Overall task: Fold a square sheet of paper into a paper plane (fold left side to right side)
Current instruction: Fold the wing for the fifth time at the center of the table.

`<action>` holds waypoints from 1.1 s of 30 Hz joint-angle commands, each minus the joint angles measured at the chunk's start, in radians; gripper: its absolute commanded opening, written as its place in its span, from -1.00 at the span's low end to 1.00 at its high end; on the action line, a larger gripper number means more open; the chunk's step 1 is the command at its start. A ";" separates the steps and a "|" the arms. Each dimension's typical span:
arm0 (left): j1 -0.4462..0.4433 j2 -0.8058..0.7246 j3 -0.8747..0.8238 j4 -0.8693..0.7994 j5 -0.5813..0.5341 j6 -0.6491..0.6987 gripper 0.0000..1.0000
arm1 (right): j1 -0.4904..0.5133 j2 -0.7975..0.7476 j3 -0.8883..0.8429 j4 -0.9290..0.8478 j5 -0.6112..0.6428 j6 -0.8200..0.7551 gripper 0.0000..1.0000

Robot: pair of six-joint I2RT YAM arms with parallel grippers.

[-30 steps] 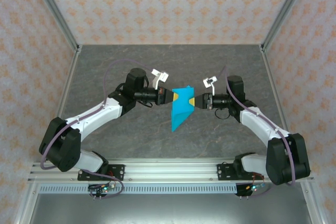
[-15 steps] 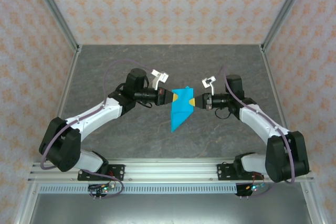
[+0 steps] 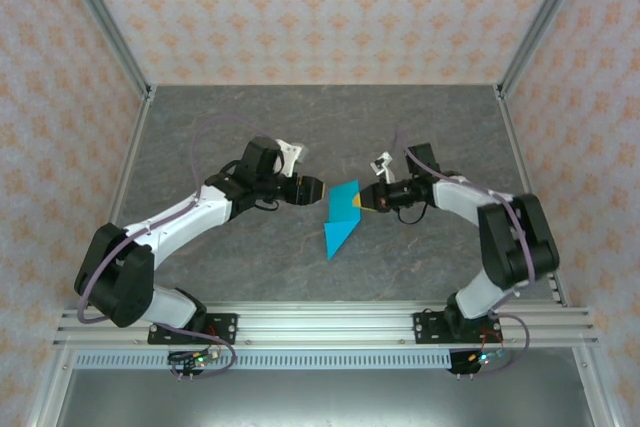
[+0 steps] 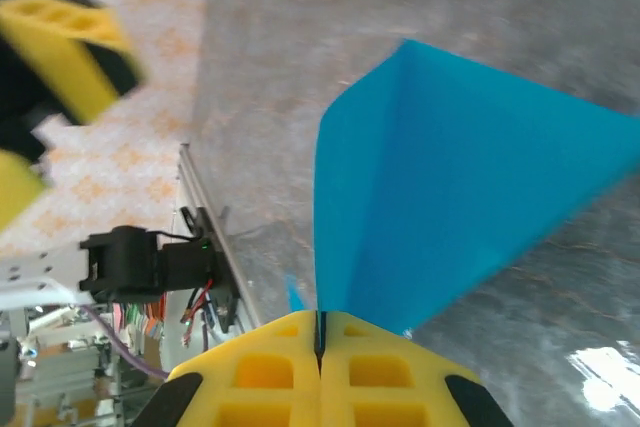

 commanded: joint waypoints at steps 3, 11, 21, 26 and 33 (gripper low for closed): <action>-0.081 -0.089 -0.008 -0.112 -0.202 0.063 0.26 | 0.007 0.082 0.034 0.035 0.110 0.137 -1.00; -0.323 -0.072 -0.039 -0.148 -0.346 0.013 0.26 | 0.008 0.106 0.054 -0.015 0.118 0.198 -1.00; -0.539 0.218 0.129 -0.205 -0.596 -0.072 0.32 | 0.020 0.120 0.101 -0.132 0.105 0.195 -1.00; -0.559 0.315 0.198 -0.254 -0.675 -0.086 0.32 | 0.024 0.133 0.102 -0.137 0.103 0.192 -1.00; -0.569 0.393 0.241 -0.305 -0.748 -0.116 0.18 | 0.029 0.148 0.114 -0.143 0.104 0.191 -1.00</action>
